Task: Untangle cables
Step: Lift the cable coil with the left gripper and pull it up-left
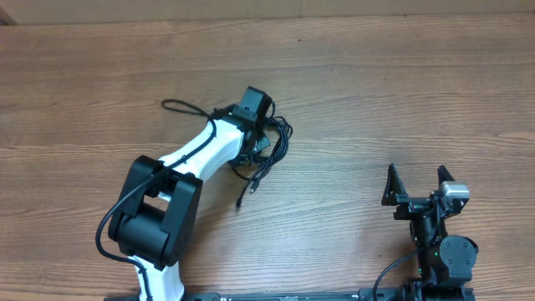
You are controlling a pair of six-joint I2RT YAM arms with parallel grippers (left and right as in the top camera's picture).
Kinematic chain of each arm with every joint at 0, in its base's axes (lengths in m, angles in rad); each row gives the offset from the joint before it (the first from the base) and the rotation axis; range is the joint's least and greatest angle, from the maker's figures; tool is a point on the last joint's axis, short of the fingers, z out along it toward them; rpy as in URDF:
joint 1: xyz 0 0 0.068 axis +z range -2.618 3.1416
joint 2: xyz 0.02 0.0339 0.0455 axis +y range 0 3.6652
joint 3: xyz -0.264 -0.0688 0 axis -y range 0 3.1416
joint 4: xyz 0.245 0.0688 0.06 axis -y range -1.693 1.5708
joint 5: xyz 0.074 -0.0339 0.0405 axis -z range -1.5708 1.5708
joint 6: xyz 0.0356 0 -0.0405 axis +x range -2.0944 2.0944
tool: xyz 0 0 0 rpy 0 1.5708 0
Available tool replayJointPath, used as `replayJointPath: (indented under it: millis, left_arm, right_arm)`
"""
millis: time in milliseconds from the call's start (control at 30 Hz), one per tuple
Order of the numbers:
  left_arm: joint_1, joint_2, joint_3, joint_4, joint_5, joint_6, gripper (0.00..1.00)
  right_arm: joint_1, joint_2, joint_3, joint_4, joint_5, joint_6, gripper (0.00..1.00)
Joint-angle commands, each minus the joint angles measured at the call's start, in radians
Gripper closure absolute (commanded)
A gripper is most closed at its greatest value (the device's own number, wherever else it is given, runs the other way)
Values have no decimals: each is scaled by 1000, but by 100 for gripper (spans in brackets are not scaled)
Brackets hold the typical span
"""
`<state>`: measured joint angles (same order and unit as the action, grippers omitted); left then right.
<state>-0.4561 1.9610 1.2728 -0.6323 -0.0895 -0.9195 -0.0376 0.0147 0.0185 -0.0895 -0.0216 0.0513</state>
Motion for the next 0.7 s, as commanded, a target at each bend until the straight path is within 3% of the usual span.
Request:
replayJointPath:
  millis: [0, 300, 667]
  left_arm:
    - [6, 6, 100, -36, 13, 208, 96]
    - [11, 5, 369, -287, 122, 509, 96]
    - [26, 5, 480, -430, 217, 630, 96]
  right_arm:
    - [6, -12, -11, 5, 4, -4, 0]
    - [6, -12, -11, 5, 4, -4, 0]
    - [6, -12, -11, 5, 3, -3, 0]
